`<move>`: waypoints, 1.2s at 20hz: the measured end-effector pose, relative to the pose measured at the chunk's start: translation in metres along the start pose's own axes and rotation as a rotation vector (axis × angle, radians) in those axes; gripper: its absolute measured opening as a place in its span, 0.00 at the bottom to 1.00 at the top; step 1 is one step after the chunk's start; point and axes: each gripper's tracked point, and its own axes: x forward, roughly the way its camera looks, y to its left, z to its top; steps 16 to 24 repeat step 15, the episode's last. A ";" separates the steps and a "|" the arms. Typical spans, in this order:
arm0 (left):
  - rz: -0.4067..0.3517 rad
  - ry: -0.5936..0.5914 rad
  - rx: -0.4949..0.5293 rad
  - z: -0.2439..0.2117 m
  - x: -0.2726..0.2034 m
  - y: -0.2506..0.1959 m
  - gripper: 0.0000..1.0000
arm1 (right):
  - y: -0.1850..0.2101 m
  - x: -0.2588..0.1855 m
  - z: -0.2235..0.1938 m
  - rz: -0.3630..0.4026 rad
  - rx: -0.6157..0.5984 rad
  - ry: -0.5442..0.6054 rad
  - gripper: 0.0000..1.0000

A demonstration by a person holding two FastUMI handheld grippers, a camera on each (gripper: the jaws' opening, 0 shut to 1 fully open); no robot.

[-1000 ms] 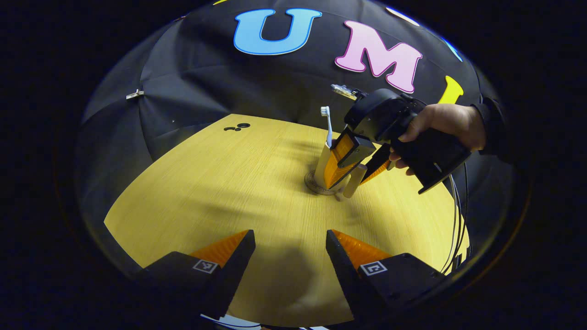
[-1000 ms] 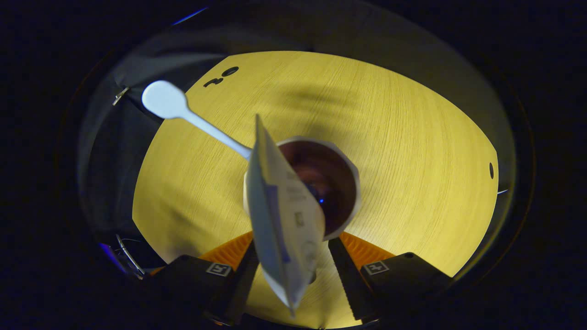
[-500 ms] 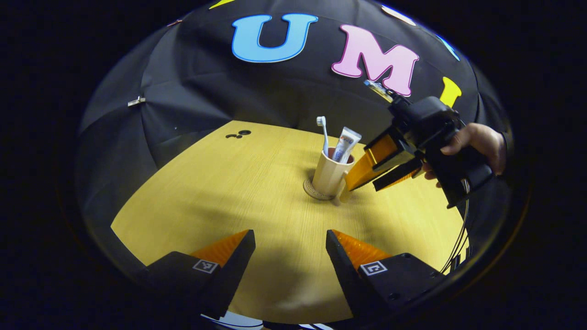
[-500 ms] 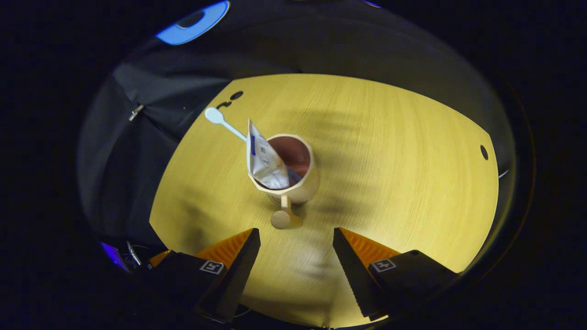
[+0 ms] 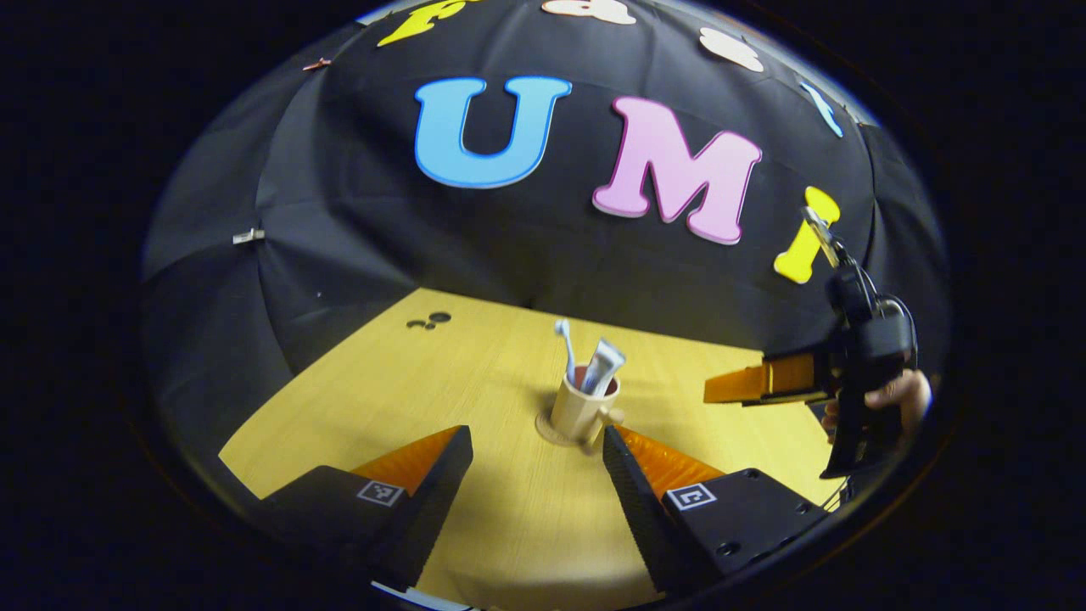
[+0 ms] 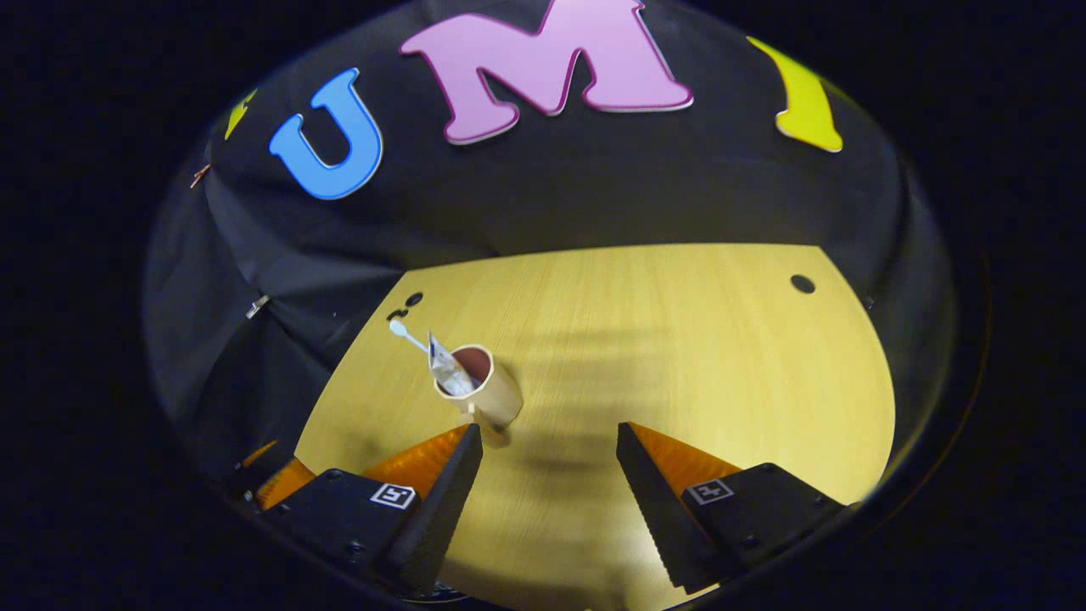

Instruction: Put the toothbrush and toothpaste on the desktop into the cup, then pick up the cup and place it on the coaster on the desktop.

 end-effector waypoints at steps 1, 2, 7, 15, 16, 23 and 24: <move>-0.011 -0.028 -0.004 0.011 -0.003 -0.007 0.96 | -0.005 -0.008 0.004 -0.015 0.017 -0.031 0.99; -0.020 -0.050 -0.008 0.023 -0.004 -0.013 0.96 | -0.011 -0.016 0.007 -0.024 0.033 -0.053 0.99; -0.023 -0.145 -0.037 0.058 -0.013 -0.041 0.96 | -0.043 -0.065 0.036 -0.066 -0.019 -0.215 0.98; 0.011 -0.302 -0.030 0.121 -0.023 -0.059 0.96 | -0.053 -0.116 0.037 -0.016 -0.028 -0.362 0.98; 0.011 -0.302 -0.030 0.121 -0.023 -0.059 0.96 | -0.053 -0.116 0.037 -0.016 -0.028 -0.362 0.98; 0.011 -0.302 -0.030 0.121 -0.023 -0.059 0.96 | -0.053 -0.116 0.037 -0.016 -0.028 -0.362 0.98; 0.011 -0.302 -0.030 0.121 -0.023 -0.059 0.96 | -0.053 -0.116 0.037 -0.016 -0.028 -0.362 0.98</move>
